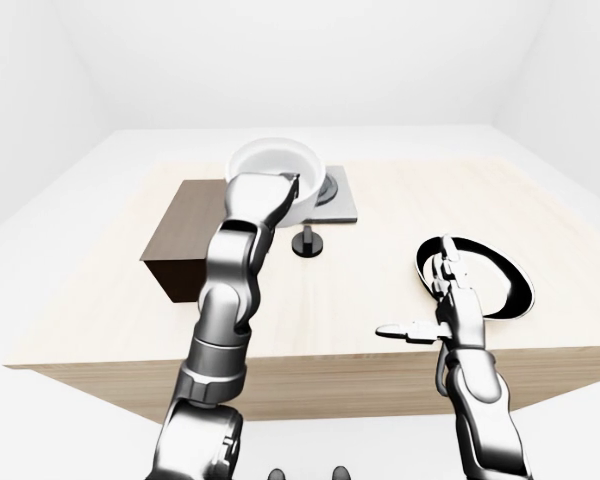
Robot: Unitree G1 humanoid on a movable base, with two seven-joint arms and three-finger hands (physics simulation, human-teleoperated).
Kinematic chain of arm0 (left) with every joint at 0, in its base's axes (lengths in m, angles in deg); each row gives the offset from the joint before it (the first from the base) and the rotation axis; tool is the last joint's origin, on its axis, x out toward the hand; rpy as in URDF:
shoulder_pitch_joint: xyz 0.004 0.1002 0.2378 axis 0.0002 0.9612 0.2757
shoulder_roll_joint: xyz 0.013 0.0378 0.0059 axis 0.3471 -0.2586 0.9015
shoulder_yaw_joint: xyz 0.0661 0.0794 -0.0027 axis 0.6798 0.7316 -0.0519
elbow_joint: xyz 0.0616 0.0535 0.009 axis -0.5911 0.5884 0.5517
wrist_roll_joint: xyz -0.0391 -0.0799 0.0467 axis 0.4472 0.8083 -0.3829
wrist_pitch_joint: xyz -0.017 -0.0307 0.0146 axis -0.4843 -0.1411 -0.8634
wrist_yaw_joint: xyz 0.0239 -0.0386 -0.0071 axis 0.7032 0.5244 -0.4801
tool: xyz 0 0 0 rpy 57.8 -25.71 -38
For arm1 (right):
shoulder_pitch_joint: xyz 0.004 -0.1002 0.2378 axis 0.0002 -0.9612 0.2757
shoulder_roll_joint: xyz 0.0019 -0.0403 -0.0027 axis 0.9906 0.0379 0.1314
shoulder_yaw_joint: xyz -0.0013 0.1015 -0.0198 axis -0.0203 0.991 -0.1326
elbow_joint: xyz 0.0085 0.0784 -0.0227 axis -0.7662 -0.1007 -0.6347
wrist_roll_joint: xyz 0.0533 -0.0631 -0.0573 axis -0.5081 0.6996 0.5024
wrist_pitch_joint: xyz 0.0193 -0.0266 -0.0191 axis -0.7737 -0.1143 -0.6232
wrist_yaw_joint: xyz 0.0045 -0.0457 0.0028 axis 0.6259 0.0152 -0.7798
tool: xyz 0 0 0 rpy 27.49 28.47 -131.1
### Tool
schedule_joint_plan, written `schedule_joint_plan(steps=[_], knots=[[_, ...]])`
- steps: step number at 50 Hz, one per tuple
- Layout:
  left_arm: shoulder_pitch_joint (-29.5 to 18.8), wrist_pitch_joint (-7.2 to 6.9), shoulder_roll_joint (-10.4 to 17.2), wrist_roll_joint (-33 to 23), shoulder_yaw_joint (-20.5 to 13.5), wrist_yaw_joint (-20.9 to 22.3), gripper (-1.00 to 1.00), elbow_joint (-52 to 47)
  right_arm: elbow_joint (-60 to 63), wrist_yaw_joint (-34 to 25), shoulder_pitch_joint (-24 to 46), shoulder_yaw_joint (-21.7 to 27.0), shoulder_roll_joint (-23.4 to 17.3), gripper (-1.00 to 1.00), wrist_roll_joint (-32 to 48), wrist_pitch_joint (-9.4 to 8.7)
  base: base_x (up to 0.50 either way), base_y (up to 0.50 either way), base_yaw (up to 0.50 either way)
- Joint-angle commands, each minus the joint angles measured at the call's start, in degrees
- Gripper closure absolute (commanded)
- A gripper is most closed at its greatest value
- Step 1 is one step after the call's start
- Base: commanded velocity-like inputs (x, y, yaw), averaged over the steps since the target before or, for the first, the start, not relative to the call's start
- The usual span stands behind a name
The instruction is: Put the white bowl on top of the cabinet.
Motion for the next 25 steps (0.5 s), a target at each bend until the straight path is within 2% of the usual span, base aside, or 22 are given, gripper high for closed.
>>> schedule_joint_plan(steps=[1, 18, 25], knots=[[-1.80, 0.00, 2.85, -4.02, -2.78, 3.51, 1.00, -6.37, -0.30, 0.19, -0.14, -0.38, 0.09, -1.00, 0.37, 0.37, 0.00, 0.00, 0.00], [-2.47, 0.00, 8.20, -2.50, -6.34, 5.48, 1.00, -8.20, -0.88, 0.44, -0.36, -1.21, 0.17, -1.00, 1.09, 1.07, 0.00, 0.00, 0.00], [-2.43, 0.00, 11.20, -1.67, -8.24, 6.07, 1.00, -8.67, -0.97, 0.49, -0.22, -1.22, 0.21, -1.00, 1.29, 1.03, 0.00, 0.00, 0.00]])
